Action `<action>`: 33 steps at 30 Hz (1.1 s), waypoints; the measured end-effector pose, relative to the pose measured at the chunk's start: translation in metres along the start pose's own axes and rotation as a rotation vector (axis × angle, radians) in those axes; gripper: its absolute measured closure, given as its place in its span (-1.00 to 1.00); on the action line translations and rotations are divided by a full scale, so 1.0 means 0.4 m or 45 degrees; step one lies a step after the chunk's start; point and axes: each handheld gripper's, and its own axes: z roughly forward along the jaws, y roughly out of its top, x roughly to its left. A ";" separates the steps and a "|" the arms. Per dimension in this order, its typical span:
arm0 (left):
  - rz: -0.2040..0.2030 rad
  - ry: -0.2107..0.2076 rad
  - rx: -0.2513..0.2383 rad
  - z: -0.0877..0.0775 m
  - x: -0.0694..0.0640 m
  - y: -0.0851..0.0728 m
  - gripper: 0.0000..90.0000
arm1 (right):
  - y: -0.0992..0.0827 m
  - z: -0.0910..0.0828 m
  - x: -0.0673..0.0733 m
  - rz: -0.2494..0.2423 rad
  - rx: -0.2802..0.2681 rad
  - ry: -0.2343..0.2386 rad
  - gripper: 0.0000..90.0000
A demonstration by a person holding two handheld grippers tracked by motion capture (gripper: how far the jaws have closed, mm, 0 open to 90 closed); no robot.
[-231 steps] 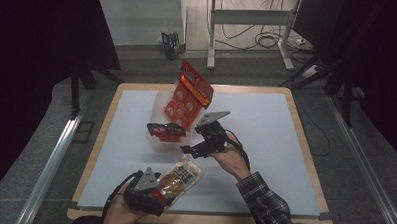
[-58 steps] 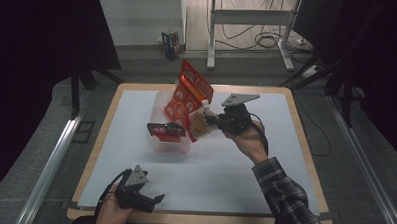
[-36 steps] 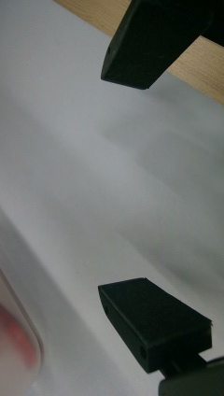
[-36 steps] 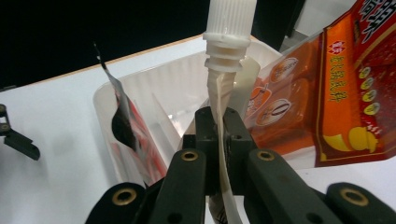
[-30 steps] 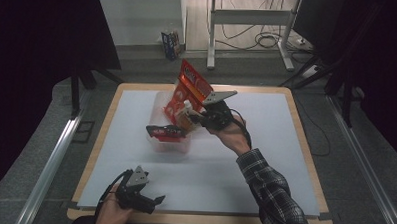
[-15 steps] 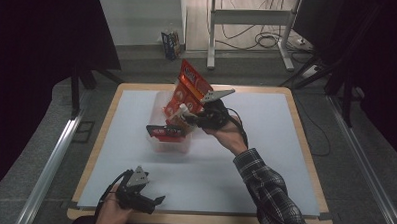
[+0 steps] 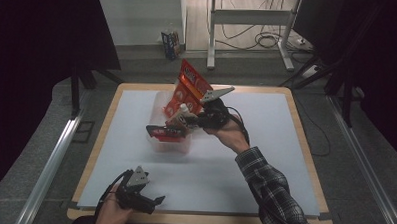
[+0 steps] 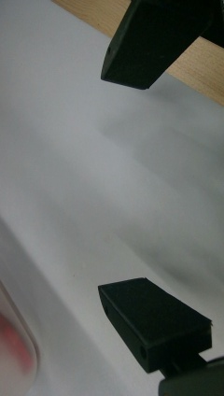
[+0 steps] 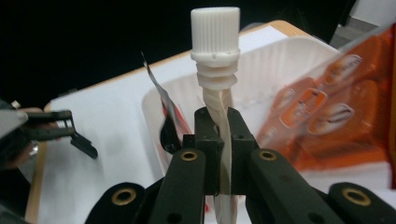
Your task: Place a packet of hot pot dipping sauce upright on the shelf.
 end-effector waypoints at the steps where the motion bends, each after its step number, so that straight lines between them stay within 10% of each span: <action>1: 0.000 -0.001 0.001 0.000 0.000 0.000 -0.96 | -0.001 -0.005 -0.003 -0.003 0.009 -0.002 0.92; 8: 0.003 0.001 0.010 0.003 -0.001 0.001 -0.96 | -0.009 -0.018 -0.021 0.022 0.059 0.002 0.93; 16: 0.001 0.002 0.007 0.000 0.000 0.000 -0.96 | -0.001 0.065 -0.002 -0.050 0.184 0.017 0.93; 33: 0.006 0.011 0.005 0.000 -0.001 0.001 -0.95 | 0.029 0.080 0.009 -0.084 0.091 -0.083 0.32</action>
